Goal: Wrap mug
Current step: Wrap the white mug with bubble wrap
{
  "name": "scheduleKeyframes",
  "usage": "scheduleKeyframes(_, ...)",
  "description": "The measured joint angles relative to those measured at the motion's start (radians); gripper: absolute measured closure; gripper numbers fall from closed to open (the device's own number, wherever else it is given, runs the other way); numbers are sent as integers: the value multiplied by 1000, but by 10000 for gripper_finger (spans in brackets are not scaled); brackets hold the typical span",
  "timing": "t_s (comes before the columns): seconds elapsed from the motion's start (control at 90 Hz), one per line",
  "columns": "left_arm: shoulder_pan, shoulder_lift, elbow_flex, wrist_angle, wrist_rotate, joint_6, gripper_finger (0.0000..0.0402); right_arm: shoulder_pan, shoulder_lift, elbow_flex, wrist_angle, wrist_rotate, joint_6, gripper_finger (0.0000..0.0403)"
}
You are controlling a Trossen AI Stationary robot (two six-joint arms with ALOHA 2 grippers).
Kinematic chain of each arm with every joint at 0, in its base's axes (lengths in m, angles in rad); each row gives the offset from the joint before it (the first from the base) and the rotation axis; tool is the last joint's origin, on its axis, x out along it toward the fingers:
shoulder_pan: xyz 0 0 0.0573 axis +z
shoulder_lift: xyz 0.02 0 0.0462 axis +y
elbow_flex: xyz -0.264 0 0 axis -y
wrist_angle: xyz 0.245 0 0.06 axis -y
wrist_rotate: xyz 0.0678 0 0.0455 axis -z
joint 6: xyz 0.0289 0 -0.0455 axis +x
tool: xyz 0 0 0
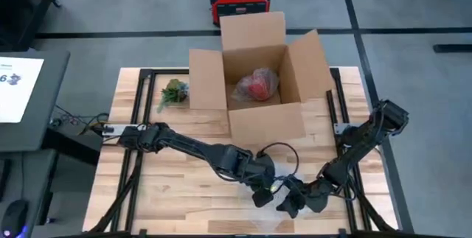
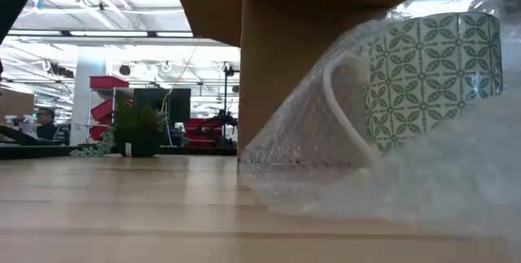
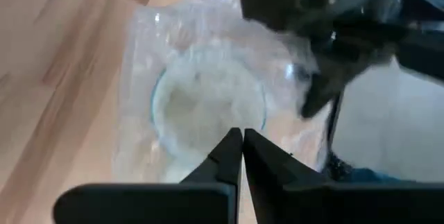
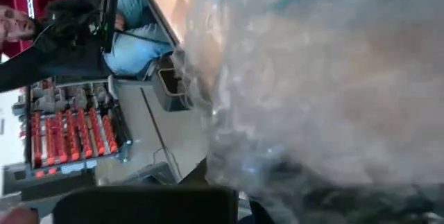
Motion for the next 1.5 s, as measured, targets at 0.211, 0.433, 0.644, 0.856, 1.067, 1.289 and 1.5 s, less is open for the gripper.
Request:
scheduleKeyframes(0.211,-24,-12,-10,-48,-16,23,402,0,0,0,98,-33,-75,403)
scheduleKeyframes(0.433,-28,-8,-155,101,-84,24,402,-16,0,0,107,43,-86,403)
scheduleKeyframes(0.644,-24,-9,-265,295,-72,-13,402,-19,0,0,106,178,-86,403)
scheduleKeyframes(0.856,-24,-9,-273,330,-57,-23,402,12,0,0,137,326,-93,403)
scheduleKeyframes(1.067,-24,-9,-273,357,-56,-24,402,36,0,0,158,397,-103,403)
scheduleKeyframes(1.289,-24,-9,-273,357,-56,-27,402,35,0,0,155,418,-78,385)
scheduleKeyframes(1.5,-24,-9,-273,357,-29,-21,402,35,0,0,152,418,-59,339)
